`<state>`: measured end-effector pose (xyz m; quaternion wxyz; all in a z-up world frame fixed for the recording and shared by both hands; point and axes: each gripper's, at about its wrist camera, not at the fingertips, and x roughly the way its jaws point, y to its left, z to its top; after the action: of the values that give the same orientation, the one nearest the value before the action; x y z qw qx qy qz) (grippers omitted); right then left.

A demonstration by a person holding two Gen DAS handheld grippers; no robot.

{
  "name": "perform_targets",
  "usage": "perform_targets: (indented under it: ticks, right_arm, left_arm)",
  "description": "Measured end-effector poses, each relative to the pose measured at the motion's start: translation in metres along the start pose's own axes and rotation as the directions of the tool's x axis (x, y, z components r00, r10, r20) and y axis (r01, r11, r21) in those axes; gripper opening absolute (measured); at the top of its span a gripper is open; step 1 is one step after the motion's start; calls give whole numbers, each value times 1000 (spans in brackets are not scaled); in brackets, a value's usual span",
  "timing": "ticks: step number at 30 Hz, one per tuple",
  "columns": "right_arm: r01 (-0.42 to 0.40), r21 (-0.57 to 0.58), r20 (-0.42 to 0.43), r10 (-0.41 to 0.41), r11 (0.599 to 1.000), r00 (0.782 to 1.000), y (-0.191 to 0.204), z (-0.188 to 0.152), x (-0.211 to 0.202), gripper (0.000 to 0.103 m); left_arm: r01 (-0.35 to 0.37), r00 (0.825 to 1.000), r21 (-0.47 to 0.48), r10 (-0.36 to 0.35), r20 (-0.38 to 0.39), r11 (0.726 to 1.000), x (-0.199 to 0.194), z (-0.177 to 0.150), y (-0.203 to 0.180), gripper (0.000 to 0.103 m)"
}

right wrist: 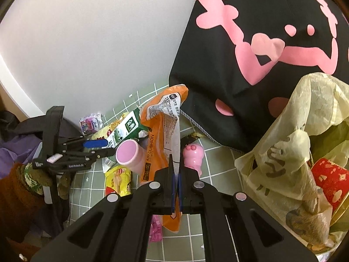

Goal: Collect trash
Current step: 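Hold the orange bag in the right gripper while the left gripper approaches the milk carton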

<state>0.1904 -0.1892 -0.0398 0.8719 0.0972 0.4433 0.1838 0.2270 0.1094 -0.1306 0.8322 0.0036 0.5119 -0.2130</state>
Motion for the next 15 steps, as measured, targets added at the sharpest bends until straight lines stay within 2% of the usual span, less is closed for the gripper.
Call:
perform_targets:
  ticks: [6, 10, 12, 15]
  right_arm:
    - [-2, 3, -12, 2, 1000, 1000, 2, -6, 4, 4]
    - [4, -13, -7, -4, 1000, 1000, 5, -10, 0, 4]
    - [1, -12, -6, -2, 1000, 1000, 4, -12, -1, 4]
    - [3, -10, -15, -3, 1000, 1000, 3, -15, -1, 4]
  left_arm:
    - [-70, 997, 90, 71, -15, 993, 7, 8, -12, 50]
    - [-3, 999, 1, 3, 42, 1000, -5, 11, 1, 50]
    - [10, 997, -38, -7, 79, 999, -10, 10, 11, 50]
    - [39, 997, -57, -35, 69, 998, -6, 11, 18, 50]
